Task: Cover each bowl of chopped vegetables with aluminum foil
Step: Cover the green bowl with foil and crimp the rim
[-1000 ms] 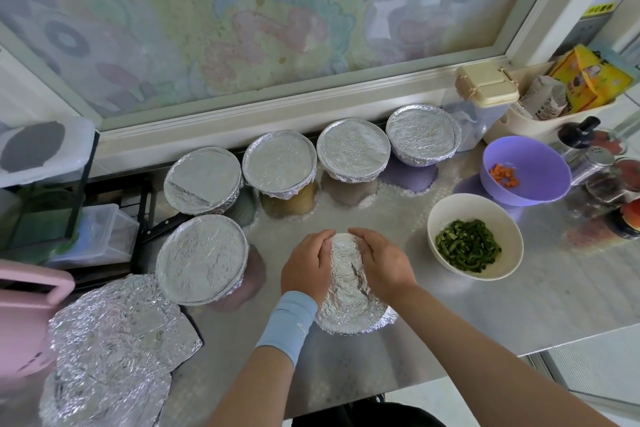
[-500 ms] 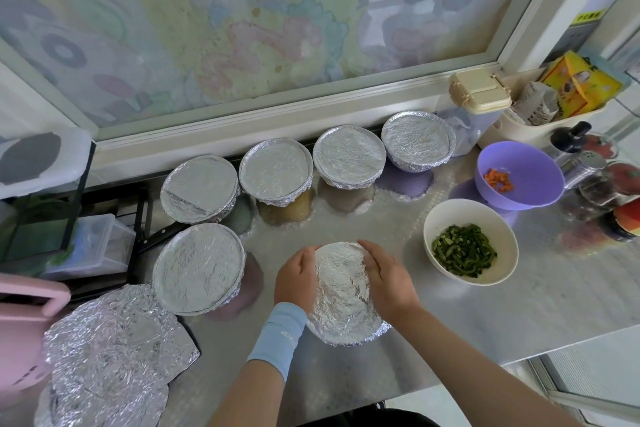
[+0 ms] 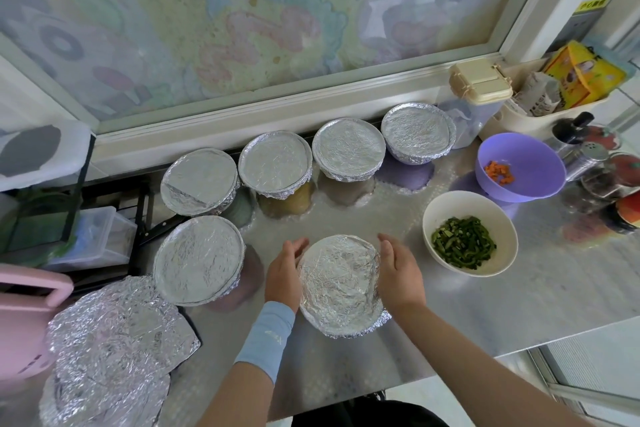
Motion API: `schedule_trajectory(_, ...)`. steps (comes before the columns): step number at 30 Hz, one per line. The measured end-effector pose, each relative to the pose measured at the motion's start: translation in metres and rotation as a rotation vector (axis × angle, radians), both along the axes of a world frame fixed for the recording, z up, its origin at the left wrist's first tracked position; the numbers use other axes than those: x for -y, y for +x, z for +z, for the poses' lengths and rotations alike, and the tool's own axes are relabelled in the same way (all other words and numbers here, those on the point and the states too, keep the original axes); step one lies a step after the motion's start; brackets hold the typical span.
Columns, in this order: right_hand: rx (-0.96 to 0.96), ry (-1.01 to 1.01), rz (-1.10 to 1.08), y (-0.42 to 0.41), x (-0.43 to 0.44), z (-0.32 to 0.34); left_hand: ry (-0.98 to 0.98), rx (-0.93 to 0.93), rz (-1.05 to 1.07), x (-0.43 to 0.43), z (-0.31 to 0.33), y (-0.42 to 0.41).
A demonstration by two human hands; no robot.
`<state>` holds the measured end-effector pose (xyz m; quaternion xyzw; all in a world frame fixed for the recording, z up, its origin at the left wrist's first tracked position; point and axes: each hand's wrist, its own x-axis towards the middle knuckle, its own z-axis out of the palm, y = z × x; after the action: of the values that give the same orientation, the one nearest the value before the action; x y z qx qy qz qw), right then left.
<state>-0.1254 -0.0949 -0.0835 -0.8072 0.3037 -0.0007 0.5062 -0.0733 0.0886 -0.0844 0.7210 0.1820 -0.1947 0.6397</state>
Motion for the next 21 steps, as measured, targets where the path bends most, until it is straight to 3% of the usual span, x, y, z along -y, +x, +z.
schedule_trajectory(2,0.104,-0.118,-0.121,-0.018,-0.011,0.008,-0.038,0.083,0.083,0.001,0.005,-0.01)
schedule_trajectory(6,0.04,0.225,-0.175,-0.046,-0.047,0.012,-0.121,0.044,0.205,0.013,-0.001,-0.026)
schedule_trajectory(13,0.178,0.493,-0.379,-0.037,-0.052,0.011,-0.4,-0.086,0.408,0.023,-0.005,-0.036)
schedule_trajectory(17,0.186,0.517,-0.377,-0.035,-0.049,0.01,-0.481,-0.087,0.406,0.023,-0.004,-0.04)
schedule_trajectory(21,0.175,0.461,-0.252,-0.032,-0.04,0.004,-0.409,-0.067,0.296,0.019,0.001,-0.043)
